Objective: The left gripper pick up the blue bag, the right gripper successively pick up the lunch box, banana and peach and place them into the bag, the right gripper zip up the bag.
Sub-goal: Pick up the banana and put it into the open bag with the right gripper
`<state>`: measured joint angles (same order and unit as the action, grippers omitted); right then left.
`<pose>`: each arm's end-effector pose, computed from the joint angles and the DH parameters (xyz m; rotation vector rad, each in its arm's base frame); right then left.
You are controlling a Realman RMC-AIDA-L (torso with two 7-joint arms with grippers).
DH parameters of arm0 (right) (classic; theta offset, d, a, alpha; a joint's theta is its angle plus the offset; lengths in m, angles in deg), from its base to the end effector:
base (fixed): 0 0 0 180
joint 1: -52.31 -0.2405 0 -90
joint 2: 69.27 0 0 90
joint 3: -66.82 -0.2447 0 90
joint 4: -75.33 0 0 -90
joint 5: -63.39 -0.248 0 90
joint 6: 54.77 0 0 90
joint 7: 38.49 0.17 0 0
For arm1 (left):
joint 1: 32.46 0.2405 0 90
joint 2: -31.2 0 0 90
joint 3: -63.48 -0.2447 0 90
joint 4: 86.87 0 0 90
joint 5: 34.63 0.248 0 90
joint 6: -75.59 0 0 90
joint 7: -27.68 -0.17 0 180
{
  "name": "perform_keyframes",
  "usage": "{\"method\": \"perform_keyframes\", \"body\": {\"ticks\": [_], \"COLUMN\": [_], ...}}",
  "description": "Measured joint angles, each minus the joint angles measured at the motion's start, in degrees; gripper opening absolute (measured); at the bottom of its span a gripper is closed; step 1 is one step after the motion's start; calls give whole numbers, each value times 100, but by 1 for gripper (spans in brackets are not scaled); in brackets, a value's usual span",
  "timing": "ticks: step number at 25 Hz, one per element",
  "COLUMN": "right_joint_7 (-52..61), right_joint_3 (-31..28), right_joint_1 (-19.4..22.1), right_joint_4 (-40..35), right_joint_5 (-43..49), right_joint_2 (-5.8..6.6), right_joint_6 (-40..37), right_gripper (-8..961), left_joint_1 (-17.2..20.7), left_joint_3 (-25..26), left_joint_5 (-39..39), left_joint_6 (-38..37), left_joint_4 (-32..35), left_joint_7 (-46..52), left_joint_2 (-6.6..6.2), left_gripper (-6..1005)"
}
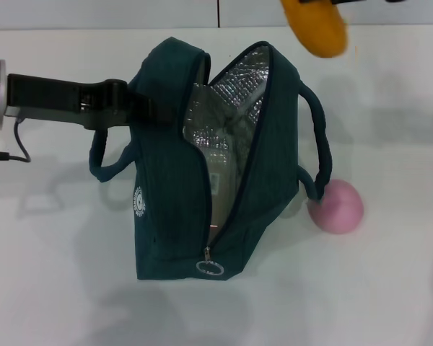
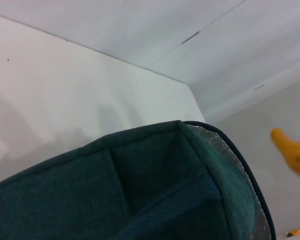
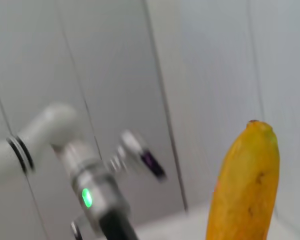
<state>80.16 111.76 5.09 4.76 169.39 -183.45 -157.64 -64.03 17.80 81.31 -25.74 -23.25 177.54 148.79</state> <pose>0.0487 0.4090 0.1095 -2.9132 0.3217 0.7502 -0.1932 0.3758 0.0567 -2.5299 -1.7445 -0.6122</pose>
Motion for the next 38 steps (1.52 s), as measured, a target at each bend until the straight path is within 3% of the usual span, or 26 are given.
{"method": "perform_keyframes", "body": {"ticks": [3, 7, 14, 21, 32, 38], "right_joint_7": [-736, -1742, -3662, -4863, -5579, -5892], "right_joint_3": [82, 309, 647, 1046, 1887, 1995], "right_joint_1": [195, 288, 295, 321, 273, 309], "right_joint_4": [445, 1434, 2460, 2745, 2903, 2913], "right_joint_5": [-723, -1421, -1453, -1451, -1412, -1520], "right_joint_2": [-107, -112, -110, -113, -128, -153], "right_joint_6": [231, 366, 387, 588, 1311, 1372], "right_gripper": [461, 462, 465, 467, 471, 474], "left_joint_1": [1, -6, -56, -60, -60, -60], "left_joint_3": [3, 9, 4, 8, 8, 9], "left_joint_5": [-1, -1, 7, 20, 10, 11], "left_joint_6": [0, 0, 0, 0, 0, 0], "left_joint_4": [1, 1, -29, -34, -34, -34], "left_joint_7": [2, 7, 0, -18, -19, -19], "left_joint_2": [0, 0, 0, 0, 14, 21], "left_gripper": [42, 42, 42, 42, 42, 43]}}
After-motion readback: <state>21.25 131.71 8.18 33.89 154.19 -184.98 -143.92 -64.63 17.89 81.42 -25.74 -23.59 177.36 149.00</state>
